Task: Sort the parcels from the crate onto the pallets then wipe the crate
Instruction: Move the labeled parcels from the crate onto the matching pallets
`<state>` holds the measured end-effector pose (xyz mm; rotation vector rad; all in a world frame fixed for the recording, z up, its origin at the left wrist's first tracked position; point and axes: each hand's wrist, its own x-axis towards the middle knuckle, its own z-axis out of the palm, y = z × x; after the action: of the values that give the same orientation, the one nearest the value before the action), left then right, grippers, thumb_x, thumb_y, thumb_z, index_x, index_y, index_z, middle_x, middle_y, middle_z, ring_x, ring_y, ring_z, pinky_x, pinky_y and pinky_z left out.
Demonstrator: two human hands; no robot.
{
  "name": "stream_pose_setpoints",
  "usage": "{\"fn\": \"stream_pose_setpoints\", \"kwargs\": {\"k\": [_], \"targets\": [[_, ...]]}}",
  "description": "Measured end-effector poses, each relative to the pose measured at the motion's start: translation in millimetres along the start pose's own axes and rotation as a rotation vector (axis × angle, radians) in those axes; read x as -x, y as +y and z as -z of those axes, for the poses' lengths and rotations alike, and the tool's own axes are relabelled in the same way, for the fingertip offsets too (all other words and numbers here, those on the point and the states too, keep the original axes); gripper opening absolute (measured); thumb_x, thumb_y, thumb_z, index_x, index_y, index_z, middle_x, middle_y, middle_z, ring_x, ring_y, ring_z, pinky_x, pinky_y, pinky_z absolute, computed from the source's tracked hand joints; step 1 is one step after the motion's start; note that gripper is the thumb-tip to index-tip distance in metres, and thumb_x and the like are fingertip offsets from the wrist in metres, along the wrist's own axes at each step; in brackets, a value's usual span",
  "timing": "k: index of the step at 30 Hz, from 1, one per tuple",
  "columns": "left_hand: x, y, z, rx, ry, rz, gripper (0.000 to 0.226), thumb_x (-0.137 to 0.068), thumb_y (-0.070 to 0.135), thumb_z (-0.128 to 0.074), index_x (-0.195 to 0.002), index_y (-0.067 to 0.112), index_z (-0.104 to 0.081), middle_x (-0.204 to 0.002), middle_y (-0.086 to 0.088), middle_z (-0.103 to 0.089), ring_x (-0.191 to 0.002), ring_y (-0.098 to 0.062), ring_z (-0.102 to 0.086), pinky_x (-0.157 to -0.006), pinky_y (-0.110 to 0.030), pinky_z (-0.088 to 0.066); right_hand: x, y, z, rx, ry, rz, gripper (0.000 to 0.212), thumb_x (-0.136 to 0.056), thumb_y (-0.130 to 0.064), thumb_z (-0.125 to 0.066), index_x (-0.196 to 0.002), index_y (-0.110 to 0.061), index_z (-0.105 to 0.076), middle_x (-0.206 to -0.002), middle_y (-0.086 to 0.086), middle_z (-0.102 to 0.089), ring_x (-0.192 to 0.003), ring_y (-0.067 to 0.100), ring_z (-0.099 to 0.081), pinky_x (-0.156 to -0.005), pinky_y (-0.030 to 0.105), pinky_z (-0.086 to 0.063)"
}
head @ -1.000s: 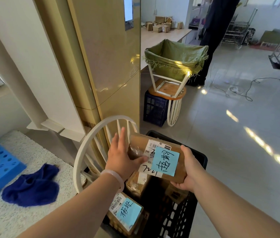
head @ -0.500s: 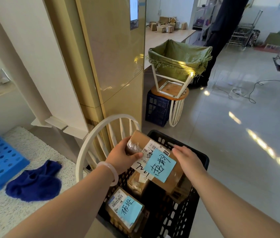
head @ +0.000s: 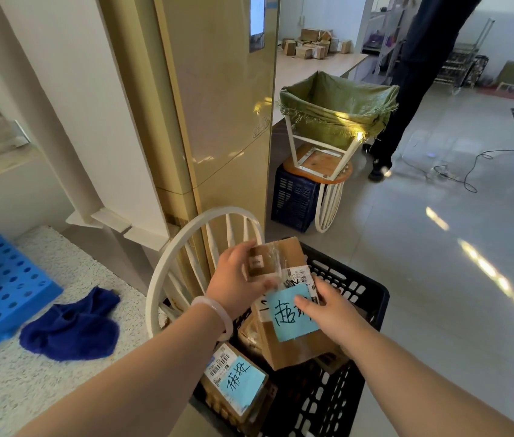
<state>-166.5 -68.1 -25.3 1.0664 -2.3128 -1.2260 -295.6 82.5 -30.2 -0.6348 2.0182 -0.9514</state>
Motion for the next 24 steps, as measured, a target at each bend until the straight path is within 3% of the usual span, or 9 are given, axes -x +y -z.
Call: {"fn": "stream_pose_setpoints", "kwargs": {"k": [3,8,11,14,16,18,20,22,24], "targets": [[16.0,-4.6,-10.9,0.012,-0.026,-0.048,0.084,-0.080,0.029,-0.077,-0.148,0.042,-0.030,-0.159,0.014,-0.012,-0.142,-0.015,-0.025,-0.111,-0.035,-0.039,-0.6,0.9,-13.8,-0.119,0.011,-0.060,0.044,-0.095,-0.040,-0.060,-0.137,-0.038,-0.046,-0.106,-0.010,-0.067,-0.092,0.007,-0.065,-0.063,0.021,-0.049],[25.7,-23.8,-6.9,0.038,-0.129,-0.092,0.094,-0.080,0.027,-0.078,-0.147,0.055,-0.019,-0.155,0.032,0.008,-0.145,-0.009,-0.020,-0.108,-0.035,-0.044,-3.5,4.0,-33.2,-0.182,0.012,-0.087,0.048,-0.094,-0.039,-0.061,-0.139,-0.038,-0.044,-0.109,-0.006,-0.066,-0.094,0.010,-0.066,-0.067,0.026,-0.054],[32.9,-36.8,0.1,-0.020,-0.138,-0.122,0.101,-0.080,0.026,-0.079,-0.148,0.056,-0.010,-0.150,0.036,0.017,-0.147,-0.006,-0.007,-0.110,-0.030,-0.041,-4.4,-0.8,-44.9,-0.123,-0.024,-0.037,0.053,-0.094,-0.037,-0.062,-0.142,-0.034,-0.039,-0.110,-0.008,-0.063,-0.091,0.007,-0.065,-0.062,0.021,-0.052],[41.2,-44.7,12.2,-0.015,-0.063,-0.082,0.101,-0.079,0.035,-0.079,-0.149,0.054,-0.010,-0.156,0.029,0.014,-0.147,-0.005,-0.001,-0.118,-0.028,-0.023,-0.6,-13.0,-56.5,-0.067,-0.060,0.054,0.061,-0.094,-0.032,-0.063,-0.146,-0.035,-0.031,-0.113,-0.013,-0.058,-0.087,-0.003,-0.059,-0.058,0.012,-0.046],[46.6,-46.8,24.7,0.035,0.012,-0.035,0.099,-0.075,0.041,-0.080,-0.148,0.056,-0.013,-0.159,0.022,0.009,-0.147,-0.008,-0.004,-0.119,-0.031,-0.019,0.8,-23.8,-64.3,-0.024,-0.066,0.140,0.075,-0.094,-0.031,-0.063,-0.153,-0.036,-0.017,-0.131,-0.009,-0.051,-0.095,-0.004,-0.055,-0.067,0.011,-0.045],[50.7,-49.1,39.7,0.062,0.090,-0.017,0.098,-0.073,0.041,-0.082,-0.144,0.058,-0.017,-0.158,0.016,-0.002,-0.144,-0.013,-0.014,-0.117,-0.034,-0.028,2.3,-35.0,-73.6,-0.006,-0.080,0.215,0.083,-0.094,-0.033,-0.062,-0.154,-0.043,-0.004,-0.143,-0.009,-0.042,-0.113,0.004,-0.051,-0.086,0.020,-0.047],[53.9,-54.2,57.4,0.083,0.166,-0.023,0.097,-0.071,0.037,-0.083,-0.139,0.060,-0.017,-0.146,0.010,-0.017,-0.133,-0.014,-0.029,-0.105,-0.023,-0.040,6.0,-46.9,-84.2,-0.013,-0.119,0.286,0.087,-0.094,-0.032,-0.062,-0.150,-0.052,0.001,-0.144,-0.014,-0.037,-0.122,0.007,-0.048,-0.097,0.030,-0.048],[57.6,-61.1,78.0,0.115,0.212,-0.012,0.096,-0.072,0.032,-0.084,-0.137,0.059,-0.018,-0.137,0.008,-0.022,-0.124,-0.011,-0.034,-0.089,-0.007,-0.043,12.7,-58.9,-97.5,-0.009,-0.171,0.369,0.088,-0.094,-0.028,-0.063,-0.148,-0.056,0.001,-0.140,-0.018,-0.034,-0.122,0.002,-0.047,-0.096,0.026,-0.049],[63.5,-71.4,99.4,0.161,0.264,-0.026,0.095,-0.071,0.029,-0.085,-0.138,0.055,-0.023,-0.136,0.006,-0.025,-0.124,-0.010,-0.035,-0.091,-0.009,-0.046,20.9,-70.8,-115.0,0.021,-0.206,0.441,0.088,-0.094,-0.024,-0.063,-0.145,-0.060,-0.001,-0.135,-0.018,-0.033,-0.118,-0.002,-0.047,-0.095,0.023,-0.048]]}}
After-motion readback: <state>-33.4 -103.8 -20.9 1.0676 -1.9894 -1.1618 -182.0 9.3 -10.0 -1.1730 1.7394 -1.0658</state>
